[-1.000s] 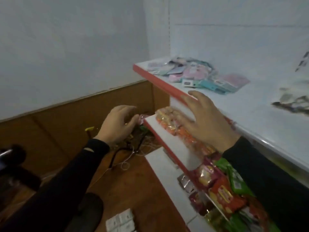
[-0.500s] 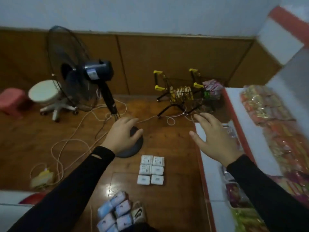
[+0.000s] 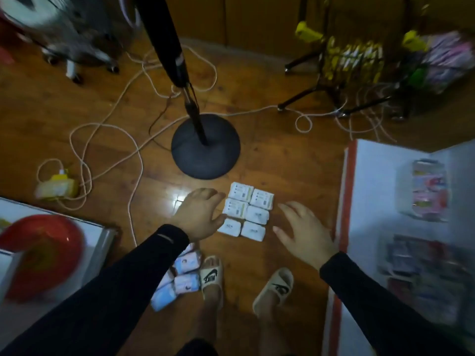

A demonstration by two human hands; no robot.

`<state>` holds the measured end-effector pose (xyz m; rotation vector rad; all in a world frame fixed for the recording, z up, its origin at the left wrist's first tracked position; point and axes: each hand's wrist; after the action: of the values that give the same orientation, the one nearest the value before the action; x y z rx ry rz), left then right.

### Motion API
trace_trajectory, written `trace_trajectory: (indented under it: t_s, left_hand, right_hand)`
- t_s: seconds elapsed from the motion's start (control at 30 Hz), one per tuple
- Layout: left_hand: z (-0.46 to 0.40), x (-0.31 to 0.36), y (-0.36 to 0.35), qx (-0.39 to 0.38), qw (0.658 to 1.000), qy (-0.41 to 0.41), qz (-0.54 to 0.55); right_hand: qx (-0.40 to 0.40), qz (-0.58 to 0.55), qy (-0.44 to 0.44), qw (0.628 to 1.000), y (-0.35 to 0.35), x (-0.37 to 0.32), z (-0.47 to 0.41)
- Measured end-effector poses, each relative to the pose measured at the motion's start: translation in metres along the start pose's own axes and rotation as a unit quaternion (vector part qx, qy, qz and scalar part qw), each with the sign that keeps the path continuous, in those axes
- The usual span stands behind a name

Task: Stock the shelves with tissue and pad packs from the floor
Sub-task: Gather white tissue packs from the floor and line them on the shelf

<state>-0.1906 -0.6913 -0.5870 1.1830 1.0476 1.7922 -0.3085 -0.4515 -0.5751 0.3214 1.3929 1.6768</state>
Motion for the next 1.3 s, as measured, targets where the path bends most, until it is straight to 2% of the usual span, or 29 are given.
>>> trace_trajectory:
  t_s: [0.2,0.37,0.53,0.67,0.73,0.83,0.93,1.03,1.1,1.3]
  left_hand:
    - [-0.032,-0.058,-0.212,-0.097,0.993,0.044,-0.046]
    - [-0.046,-0.104,-0.368,-0.166,0.981,0.023,-0.098]
    - [-0.07,-0.14,-0.463,-0.143,0.982,-0.01,-0.124]
    - [-0.079,-0.155,-0.507,-0.119,0.987,-0.012,-0.106]
    - [-0.08,-0.156,-0.516,-0.097,0.991,-0.004,-0.094]
    - [-0.08,-0.15,-0.508,-0.105,0.992,-0.008,-0.07]
    - [-0.078,-0.138,-0.464,-0.109,0.993,-0.004,-0.049]
    - [-0.081,-0.128,-0.416,-0.124,0.992,-0.002,-0.021]
    - [-0.086,-0.113,-0.356,-0.138,0.99,-0.003,-0.008]
    - [-0.112,-0.035,-0.128,-0.112,0.993,-0.023,0.008]
  right_hand:
    - [-0.067,-0.008,-0.023,0.997,-0.198,0.083,-0.065]
    - [-0.095,-0.001,-0.035,0.995,-0.361,0.133,-0.087]
    - [-0.079,0.036,-0.023,0.996,-0.462,0.158,-0.12]
    - [-0.028,0.082,-0.019,0.996,-0.504,0.161,-0.13]
    - [-0.027,0.101,-0.025,0.994,-0.513,0.159,-0.128]
    - [-0.042,0.122,-0.01,0.992,-0.508,0.152,-0.127]
    - [-0.068,0.048,-0.005,0.997,-0.472,0.143,-0.121]
    - [-0.061,0.007,-0.007,0.998,-0.426,0.134,-0.118]
    - [-0.054,0.008,-0.002,0.999,-0.363,0.123,-0.113]
    - [0.007,-0.043,0.012,0.999,-0.126,0.105,-0.095]
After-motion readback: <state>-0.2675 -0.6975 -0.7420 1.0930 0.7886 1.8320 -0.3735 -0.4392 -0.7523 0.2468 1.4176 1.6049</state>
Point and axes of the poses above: each hand's wrist, its own z-axis away from the middle knuckle, its own y-axis out of the back of the hand, x = y × z, and after that the axes turned 10 degrees about x, right-handed
